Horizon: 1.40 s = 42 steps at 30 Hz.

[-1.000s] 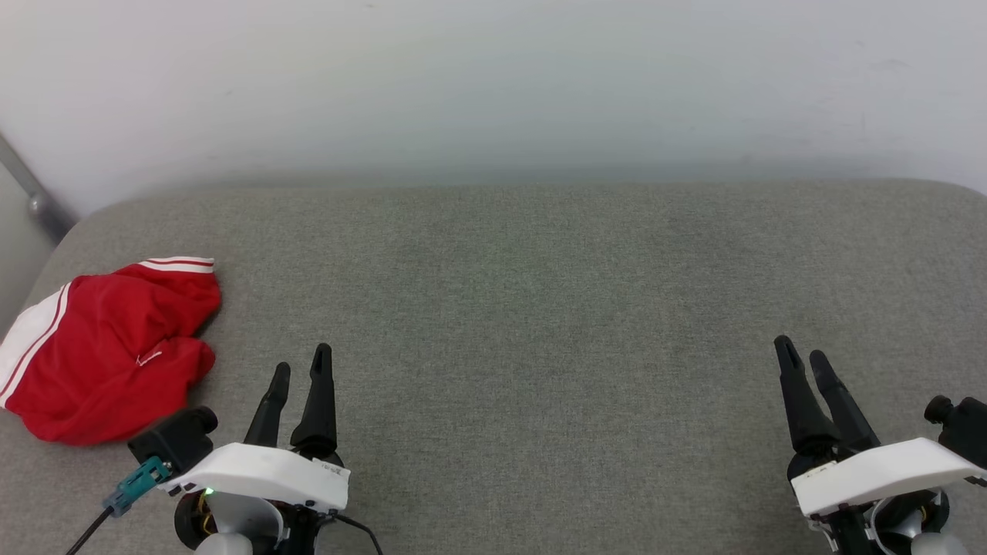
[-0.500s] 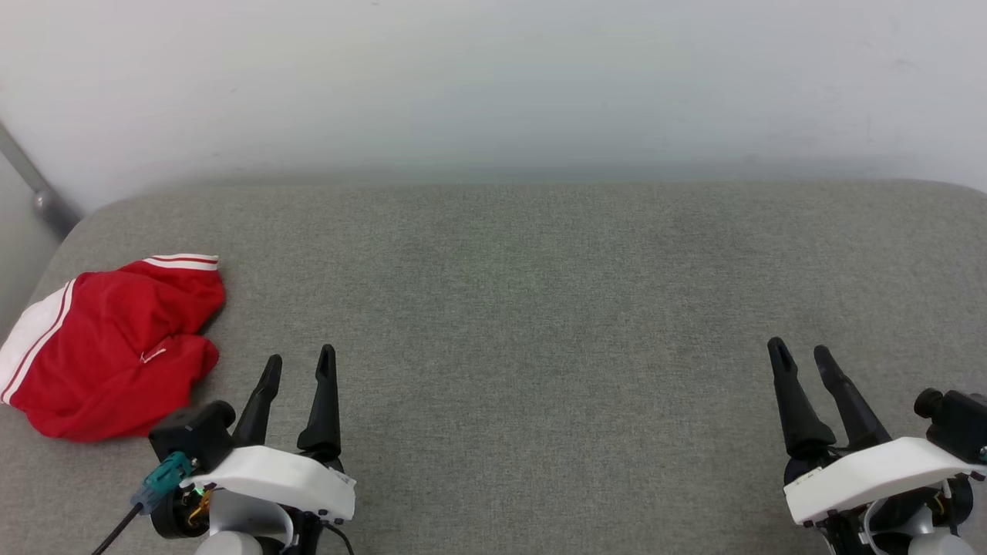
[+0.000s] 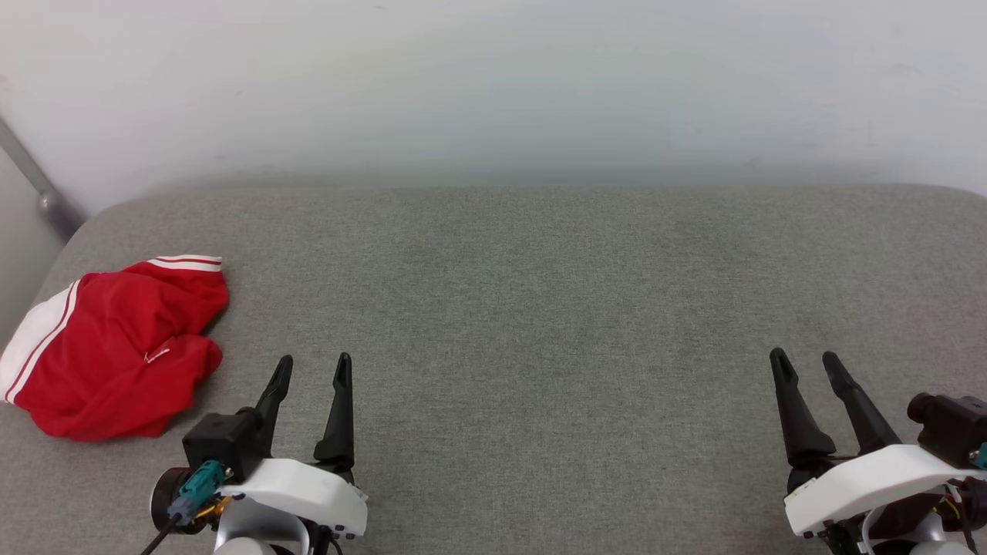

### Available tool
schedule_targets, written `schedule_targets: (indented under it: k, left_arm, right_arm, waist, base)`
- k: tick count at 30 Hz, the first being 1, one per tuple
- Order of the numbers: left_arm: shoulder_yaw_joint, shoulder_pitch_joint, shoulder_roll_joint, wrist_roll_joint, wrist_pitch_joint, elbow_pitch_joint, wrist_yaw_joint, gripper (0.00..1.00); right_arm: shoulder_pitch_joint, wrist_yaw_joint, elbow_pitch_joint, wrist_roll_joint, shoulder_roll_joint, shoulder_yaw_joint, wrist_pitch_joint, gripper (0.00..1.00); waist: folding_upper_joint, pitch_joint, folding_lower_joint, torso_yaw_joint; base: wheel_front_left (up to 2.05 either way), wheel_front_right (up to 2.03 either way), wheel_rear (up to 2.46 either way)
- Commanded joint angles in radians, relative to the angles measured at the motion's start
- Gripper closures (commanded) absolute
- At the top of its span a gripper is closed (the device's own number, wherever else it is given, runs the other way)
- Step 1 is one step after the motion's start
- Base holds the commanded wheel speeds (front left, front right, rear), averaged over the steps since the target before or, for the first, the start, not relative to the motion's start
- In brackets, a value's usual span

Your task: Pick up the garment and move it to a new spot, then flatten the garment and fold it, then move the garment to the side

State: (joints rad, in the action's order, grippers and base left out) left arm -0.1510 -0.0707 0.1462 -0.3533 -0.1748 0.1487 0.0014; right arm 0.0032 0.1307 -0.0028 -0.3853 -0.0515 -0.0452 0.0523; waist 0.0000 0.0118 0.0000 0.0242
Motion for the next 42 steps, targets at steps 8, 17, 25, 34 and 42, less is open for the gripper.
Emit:
schedule_targets:
  k: [8,17,25,34,42]
  left_arm:
    - [-0.021,-0.003,0.011,0.074,-0.026,0.002,0.014,0.0]
    - [-0.029,-0.002,0.006,0.118,-0.044,0.014,0.014,0.0]
    - [-0.03,-0.003,-0.01,0.15,-0.063,0.026,0.009,0.0]
    - [-0.015,0.005,-0.031,0.147,-0.08,0.027,-0.006,0.0]
    - [-0.001,0.011,-0.048,0.148,-0.093,0.033,-0.018,0.0]
  right_arm:
    - [0.013,0.0,-0.014,0.077,0.001,-0.001,-0.009,0.0]
    - [0.026,0.0,-0.026,0.133,0.002,0.004,-0.017,0.0]
    - [0.035,0.0,-0.037,0.189,0.002,0.001,-0.023,0.0]
    - [0.04,0.0,-0.047,0.236,0.002,0.002,-0.032,0.0]
    - [0.044,0.0,-0.049,0.26,0.002,0.006,-0.039,0.0]
  waist:
    - [0.0,-0.006,0.0,0.001]
    - [0.0,-0.009,0.0,0.002]
    - [0.0,-0.011,0.0,0.004]
    - [0.0,-0.012,0.0,0.009]
    - [0.0,-0.014,0.0,0.016]
  base:
    - [0.0,0.0,0.0]
    - [0.0,0.0,0.0]
    - [0.0,0.0,0.0]
    - [0.0,0.0,0.0]
    - [0.0,0.0,0.0]
